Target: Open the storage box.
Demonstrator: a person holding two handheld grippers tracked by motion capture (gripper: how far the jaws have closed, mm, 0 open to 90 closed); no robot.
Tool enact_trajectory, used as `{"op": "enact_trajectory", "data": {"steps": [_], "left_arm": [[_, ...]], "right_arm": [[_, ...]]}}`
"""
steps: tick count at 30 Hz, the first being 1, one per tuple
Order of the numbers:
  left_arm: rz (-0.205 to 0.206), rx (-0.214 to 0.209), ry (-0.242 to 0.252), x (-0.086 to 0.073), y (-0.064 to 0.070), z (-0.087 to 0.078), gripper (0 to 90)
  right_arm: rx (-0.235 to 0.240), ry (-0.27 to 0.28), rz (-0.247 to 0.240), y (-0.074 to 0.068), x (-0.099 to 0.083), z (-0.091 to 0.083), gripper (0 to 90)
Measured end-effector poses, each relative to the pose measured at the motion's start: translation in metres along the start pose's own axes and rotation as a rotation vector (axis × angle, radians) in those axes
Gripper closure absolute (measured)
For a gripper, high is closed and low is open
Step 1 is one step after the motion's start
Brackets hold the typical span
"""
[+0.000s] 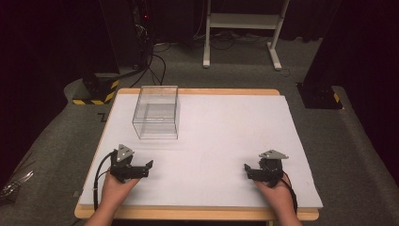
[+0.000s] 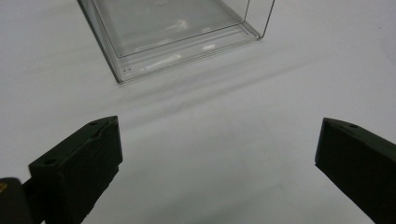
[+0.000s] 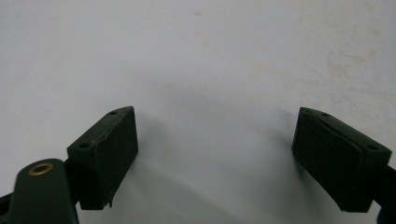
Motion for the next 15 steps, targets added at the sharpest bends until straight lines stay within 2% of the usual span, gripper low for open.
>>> {"op": "enact_trajectory", "data": {"steps": [6,15], "left_arm": [[0.0,-0.006,-0.005,0.012,0.006,0.009,1.1],[-0.044,-0.012,0.011,0.035,0.003,0.02,1.2]], "right_arm": [[0.0,0.001,0.001,0.0,0.0,0.0,14.3],[0.003,0.001,0.002,0.0,0.0,0.0,14.3]]}}
Point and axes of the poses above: each handheld gripper's, and its own axes: z roughly forward along the jaws, x roughly out of its top, y roughly to its right, the point moved 2 cm from there along z, roughly forward along the jaws, and after that the axes turned 12 degrees about -y, right-handed, at the moved point
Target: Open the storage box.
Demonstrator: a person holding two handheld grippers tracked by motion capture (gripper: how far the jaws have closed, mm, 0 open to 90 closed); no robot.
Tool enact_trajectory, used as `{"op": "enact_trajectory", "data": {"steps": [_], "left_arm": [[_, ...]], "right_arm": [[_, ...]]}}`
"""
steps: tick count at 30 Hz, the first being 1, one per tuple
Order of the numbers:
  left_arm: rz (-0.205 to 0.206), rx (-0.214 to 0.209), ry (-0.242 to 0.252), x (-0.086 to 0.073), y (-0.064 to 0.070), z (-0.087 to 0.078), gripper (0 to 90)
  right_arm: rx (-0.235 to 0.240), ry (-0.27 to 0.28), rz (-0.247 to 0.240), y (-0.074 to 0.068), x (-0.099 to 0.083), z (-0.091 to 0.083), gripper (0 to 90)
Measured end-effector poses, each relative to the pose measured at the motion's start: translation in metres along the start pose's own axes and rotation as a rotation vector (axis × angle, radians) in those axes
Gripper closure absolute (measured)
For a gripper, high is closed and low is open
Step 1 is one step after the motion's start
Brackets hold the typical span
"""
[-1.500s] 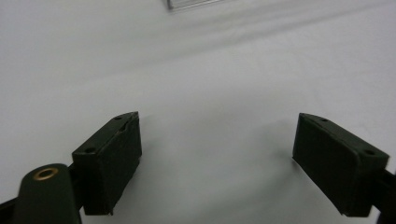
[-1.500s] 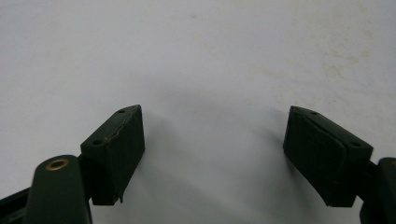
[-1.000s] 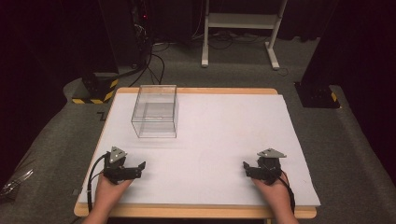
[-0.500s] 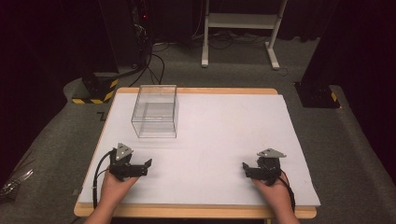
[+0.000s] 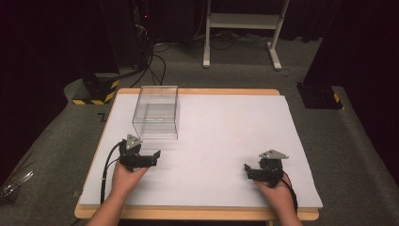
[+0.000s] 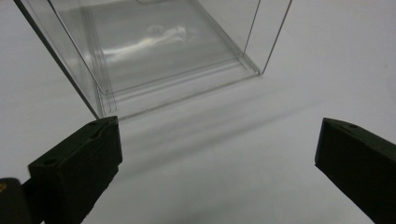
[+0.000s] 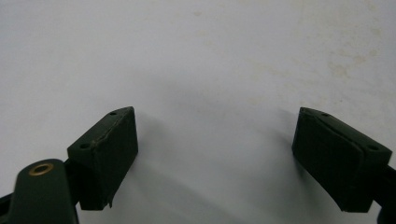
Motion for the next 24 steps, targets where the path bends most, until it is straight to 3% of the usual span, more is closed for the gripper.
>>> {"op": "enact_trajectory", "data": {"steps": [12,24], "left_arm": [[-0.014,0.006,0.027,0.026,0.002,0.009,1.1],[-0.047,0.056,0.03,0.043,0.0,0.021,1.0]], "right_arm": [[0.001,-0.001,-0.001,0.0,0.0,0.0,14.1],[0.003,-0.001,0.0,0.0,0.0,0.0,14.0]]}}
Point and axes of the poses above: each handheld gripper's, and its own axes: z roughly forward along the jaws, x roughly out of its top, y roughly to its right, the point moved 2 cm from there along z, roughly forward along the jaws, and after that the axes turned 12 degrees about -y, right-handed, at the moved point
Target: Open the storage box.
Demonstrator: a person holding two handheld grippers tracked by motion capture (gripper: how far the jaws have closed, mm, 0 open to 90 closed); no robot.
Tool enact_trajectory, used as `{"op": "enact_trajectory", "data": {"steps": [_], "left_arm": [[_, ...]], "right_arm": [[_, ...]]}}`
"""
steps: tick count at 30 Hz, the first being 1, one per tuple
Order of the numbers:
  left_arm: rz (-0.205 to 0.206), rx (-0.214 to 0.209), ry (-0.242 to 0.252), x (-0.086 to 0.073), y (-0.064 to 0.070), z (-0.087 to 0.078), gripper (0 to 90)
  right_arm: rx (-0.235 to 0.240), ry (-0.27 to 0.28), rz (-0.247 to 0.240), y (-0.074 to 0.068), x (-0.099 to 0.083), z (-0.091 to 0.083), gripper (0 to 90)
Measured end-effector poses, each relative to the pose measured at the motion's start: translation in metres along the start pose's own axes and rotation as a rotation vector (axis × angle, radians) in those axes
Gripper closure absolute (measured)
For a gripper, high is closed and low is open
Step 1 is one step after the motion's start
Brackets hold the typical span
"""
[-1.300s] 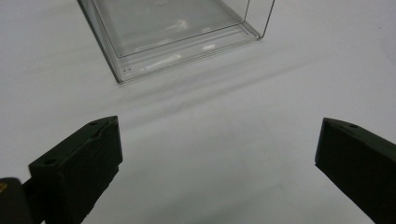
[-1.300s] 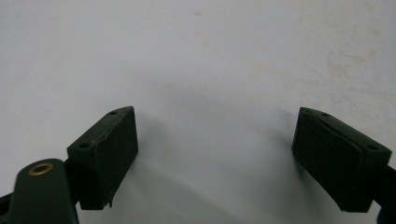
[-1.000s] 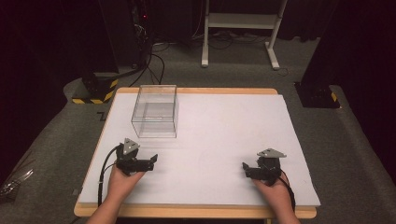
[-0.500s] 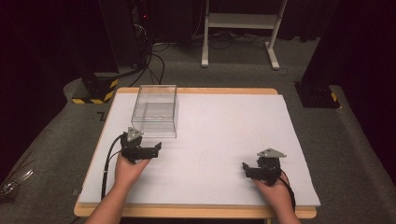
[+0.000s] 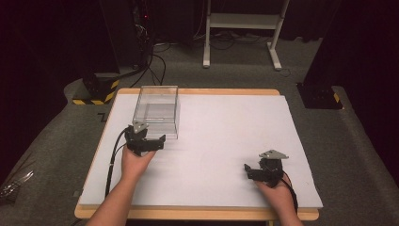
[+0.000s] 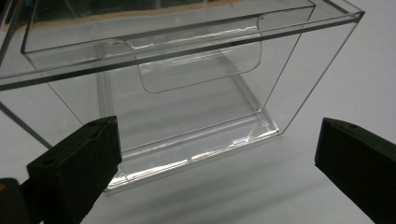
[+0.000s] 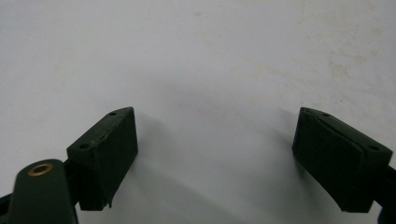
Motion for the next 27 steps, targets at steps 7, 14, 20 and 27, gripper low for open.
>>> {"op": "enact_trajectory", "data": {"steps": [7,14,20,27], "left_arm": [[-0.026,0.03,-0.016,0.008,0.002,0.007,1.2],[-0.047,0.05,-0.008,0.015,0.0,0.012,3.6],[-0.06,0.051,0.001,0.022,0.004,0.01,3.7],[-0.094,0.079,0.005,0.025,0.007,0.014,6.7]], "right_arm": [[0.0,0.0,0.0,0.0,0.0,0.0,14.0],[0.004,0.001,0.004,0.0,0.0,0.0,14.0],[0.003,0.001,0.003,0.0,0.0,0.0,14.0],[0.003,0.001,0.003,0.0,0.0,0.0,14.0]]}}
Point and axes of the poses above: each handheld gripper's, and its own axes: z roughly forward along the jaws, x roughly out of its top, y roughly to its right, the point moved 2 cm from there along z, roughly forward along the jaws, and after that the axes turned 12 degrees about -y, right-handed, at the moved point
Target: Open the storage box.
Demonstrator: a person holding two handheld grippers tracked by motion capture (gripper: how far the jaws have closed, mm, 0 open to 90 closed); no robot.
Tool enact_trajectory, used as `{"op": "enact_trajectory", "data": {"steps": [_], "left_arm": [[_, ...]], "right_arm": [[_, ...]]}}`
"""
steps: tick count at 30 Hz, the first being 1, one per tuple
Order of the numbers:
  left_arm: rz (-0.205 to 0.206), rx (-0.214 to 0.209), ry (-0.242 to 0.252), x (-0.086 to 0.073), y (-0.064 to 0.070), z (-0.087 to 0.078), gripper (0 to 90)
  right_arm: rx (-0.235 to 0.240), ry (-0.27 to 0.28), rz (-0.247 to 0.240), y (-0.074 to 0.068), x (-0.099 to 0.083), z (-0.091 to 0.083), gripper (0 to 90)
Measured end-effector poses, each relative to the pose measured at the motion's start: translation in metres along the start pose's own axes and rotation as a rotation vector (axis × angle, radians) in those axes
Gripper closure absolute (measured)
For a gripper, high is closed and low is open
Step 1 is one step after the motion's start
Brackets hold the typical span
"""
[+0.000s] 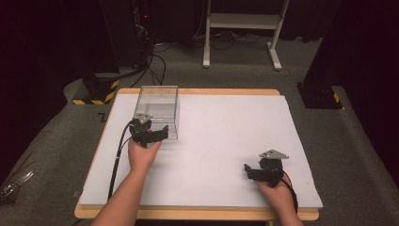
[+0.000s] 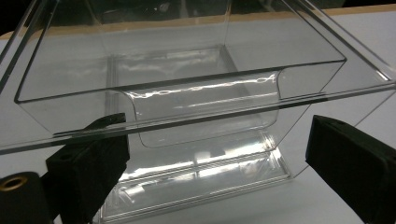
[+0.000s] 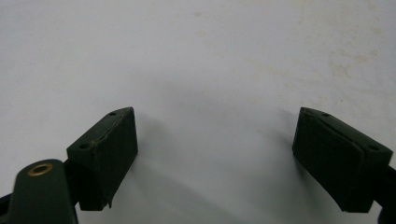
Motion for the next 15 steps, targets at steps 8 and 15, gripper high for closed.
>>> {"op": "enact_trajectory", "data": {"steps": [8,15], "left_arm": [[-0.034,0.049,0.001,-0.0014,0.0036,0.001,15.8],[-0.056,0.095,-0.001,-0.0017,0.0104,0.0043,17.5]], "right_arm": [[0.002,0.0,0.001,0.0002,0.0,0.0,14.0],[0.001,0.0,0.001,0.0001,0.0,-0.0001,14.0]]}}
Point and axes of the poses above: each handheld gripper's, and its own axes: z roughly forward along the jaws, x roughly out of its top, y roughly to its right, the point moved 2 cm from there along z, roughly forward along the jaws, and after that the axes turned 12 degrees about -y, right-handed, at the moved point
